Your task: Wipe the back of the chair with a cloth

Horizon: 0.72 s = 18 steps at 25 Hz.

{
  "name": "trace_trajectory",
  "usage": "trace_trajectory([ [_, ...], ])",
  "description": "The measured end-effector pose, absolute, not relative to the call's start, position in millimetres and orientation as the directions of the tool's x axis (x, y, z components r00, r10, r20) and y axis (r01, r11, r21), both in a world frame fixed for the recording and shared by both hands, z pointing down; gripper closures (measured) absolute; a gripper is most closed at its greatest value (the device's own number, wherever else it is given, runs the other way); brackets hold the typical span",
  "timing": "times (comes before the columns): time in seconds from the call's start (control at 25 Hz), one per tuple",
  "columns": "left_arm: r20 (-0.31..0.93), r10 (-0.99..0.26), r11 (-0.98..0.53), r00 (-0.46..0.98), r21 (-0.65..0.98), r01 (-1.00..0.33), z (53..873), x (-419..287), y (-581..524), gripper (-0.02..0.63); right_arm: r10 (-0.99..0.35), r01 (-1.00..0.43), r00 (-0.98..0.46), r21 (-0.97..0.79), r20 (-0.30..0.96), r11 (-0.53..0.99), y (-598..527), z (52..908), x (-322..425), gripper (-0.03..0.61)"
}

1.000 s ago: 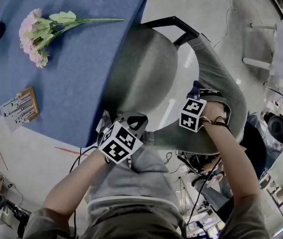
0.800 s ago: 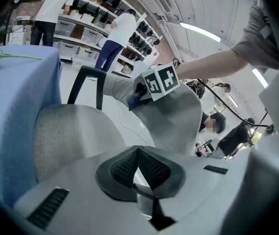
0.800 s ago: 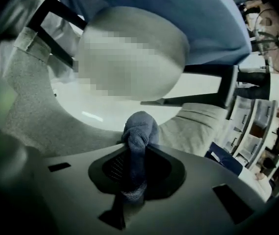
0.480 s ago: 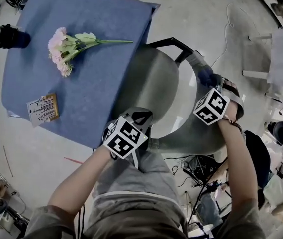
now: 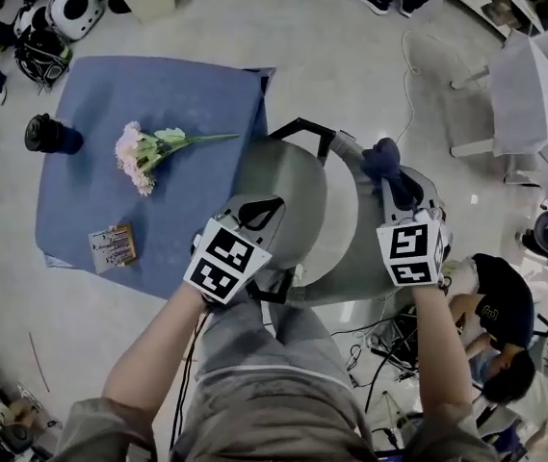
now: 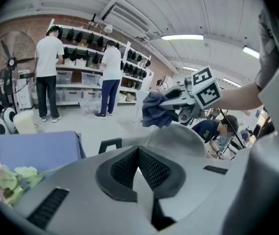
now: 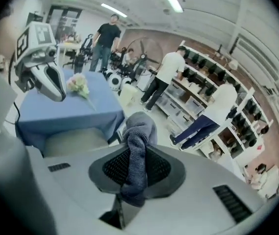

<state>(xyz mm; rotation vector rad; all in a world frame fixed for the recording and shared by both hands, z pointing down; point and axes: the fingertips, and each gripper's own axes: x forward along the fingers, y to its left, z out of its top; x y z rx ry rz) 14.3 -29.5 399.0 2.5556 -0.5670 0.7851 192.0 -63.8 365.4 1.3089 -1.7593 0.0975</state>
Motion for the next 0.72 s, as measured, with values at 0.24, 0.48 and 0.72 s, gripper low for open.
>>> trace_trajectory([
  [0.24, 0.497, -0.318, -0.870, 0.808, 0.186, -0.457, 321.2, 28.9, -46.9, 0.598, -0.843, -0.896, -0.067, 0.340, 0.533, 0.286, -36.0, 274.8, 183.5, 0.506],
  [0.48, 0.339, -0.354, -0.917, 0.872, 0.057, -0.395, 240.9, 50.6, -41.7, 0.598, -0.921, -0.942, -0.085, 0.270, 0.380, 0.198, -1.9, 196.5, 188.1, 0.506],
  [0.72, 0.224, -0.351, -0.932, 0.909, 0.013, -0.363, 174.1, 67.9, -26.6, 0.598, -0.973, -0.968, -0.061, 0.224, 0.223, 0.112, 31.1, 130.2, 193.0, 0.506],
])
